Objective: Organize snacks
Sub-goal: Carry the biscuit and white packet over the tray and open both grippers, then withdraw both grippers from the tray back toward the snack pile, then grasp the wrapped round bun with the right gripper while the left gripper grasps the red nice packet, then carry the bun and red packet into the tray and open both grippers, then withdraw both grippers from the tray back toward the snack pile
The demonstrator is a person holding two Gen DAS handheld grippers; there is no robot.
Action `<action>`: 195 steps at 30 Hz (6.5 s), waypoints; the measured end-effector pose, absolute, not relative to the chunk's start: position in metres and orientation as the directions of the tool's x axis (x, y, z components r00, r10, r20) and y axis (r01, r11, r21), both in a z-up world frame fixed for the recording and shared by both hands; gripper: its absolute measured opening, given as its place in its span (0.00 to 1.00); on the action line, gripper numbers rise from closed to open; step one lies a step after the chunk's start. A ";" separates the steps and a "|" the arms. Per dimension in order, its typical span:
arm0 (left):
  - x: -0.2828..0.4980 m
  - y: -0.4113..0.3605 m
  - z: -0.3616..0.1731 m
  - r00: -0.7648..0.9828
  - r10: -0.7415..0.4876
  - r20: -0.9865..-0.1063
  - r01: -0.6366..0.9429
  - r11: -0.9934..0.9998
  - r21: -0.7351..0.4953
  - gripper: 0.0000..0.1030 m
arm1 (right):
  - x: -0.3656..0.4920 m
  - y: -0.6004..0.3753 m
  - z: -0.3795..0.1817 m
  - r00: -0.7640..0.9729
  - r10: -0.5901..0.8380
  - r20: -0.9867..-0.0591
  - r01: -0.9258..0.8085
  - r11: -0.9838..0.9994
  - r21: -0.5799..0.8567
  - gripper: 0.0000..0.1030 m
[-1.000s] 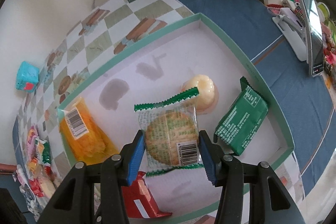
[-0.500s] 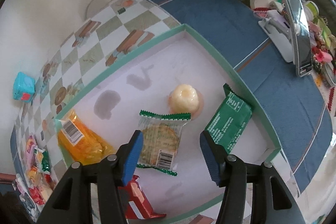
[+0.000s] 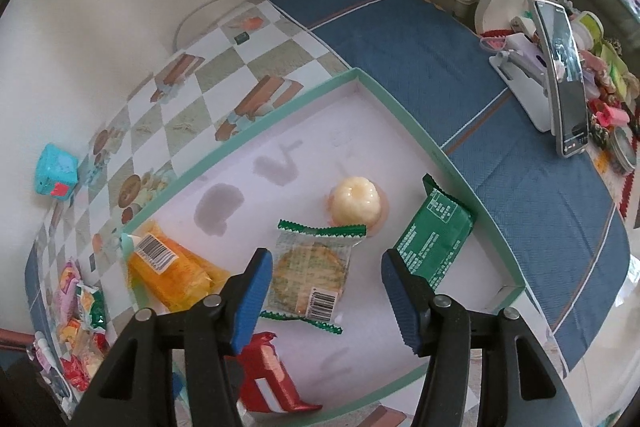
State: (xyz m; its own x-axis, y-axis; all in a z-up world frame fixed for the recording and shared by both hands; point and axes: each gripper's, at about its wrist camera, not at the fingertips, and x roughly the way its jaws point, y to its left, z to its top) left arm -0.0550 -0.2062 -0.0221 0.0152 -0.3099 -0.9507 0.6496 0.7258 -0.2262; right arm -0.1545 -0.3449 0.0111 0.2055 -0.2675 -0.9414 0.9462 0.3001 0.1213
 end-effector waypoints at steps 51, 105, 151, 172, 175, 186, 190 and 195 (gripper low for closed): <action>0.121 0.098 -0.016 0.314 -0.099 -0.944 -0.230 0.957 -0.177 0.93 | 0.001 -0.157 0.006 0.442 -0.057 -0.895 0.554 0.802 0.222 1.00; 0.178 0.086 -0.059 0.211 -0.120 -0.970 -0.067 0.988 -0.136 0.53 | 0.078 -0.081 -0.059 0.362 0.074 -0.929 0.442 0.864 0.241 0.53; -0.008 -0.234 0.035 0.274 -0.375 -0.886 0.551 0.816 -0.175 0.53 | -0.155 -0.365 0.032 0.426 -0.303 -0.853 0.877 0.370 0.306 0.52; -0.032 -0.257 0.015 0.174 -0.374 -0.911 0.619 0.761 -0.195 0.70 | -0.183 -0.383 0.012 0.284 -0.288 -0.914 0.947 0.235 0.220 0.57; -0.023 -0.246 0.016 0.193 -0.353 -0.915 0.581 0.793 -0.183 0.71 | -0.180 -0.382 0.010 0.269 -0.282 -0.921 0.948 0.246 0.202 0.60; 0.020 -0.183 0.009 0.277 -0.235 -0.932 0.412 0.905 -0.106 0.92 | -0.157 -0.364 0.015 0.255 -0.305 -0.918 0.931 0.333 0.149 0.98; 0.034 -0.154 0.011 0.283 -0.221 -0.933 0.360 0.926 -0.110 0.92 | -0.142 -0.349 0.020 0.278 -0.306 -0.911 0.909 0.389 0.147 1.00; 0.051 -0.111 0.015 0.303 -0.195 -0.933 0.281 0.954 -0.108 0.92 | -0.119 -0.321 0.026 0.299 -0.296 -0.907 0.877 0.459 0.139 1.00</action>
State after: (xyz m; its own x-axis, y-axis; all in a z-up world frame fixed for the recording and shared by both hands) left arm 0.0508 -0.1111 0.0148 0.3027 -0.1953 -0.9329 0.2811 0.9535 -0.1085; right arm -0.1191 -0.3212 0.0257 0.2991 -0.2962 -0.9071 0.8772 0.4595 0.1393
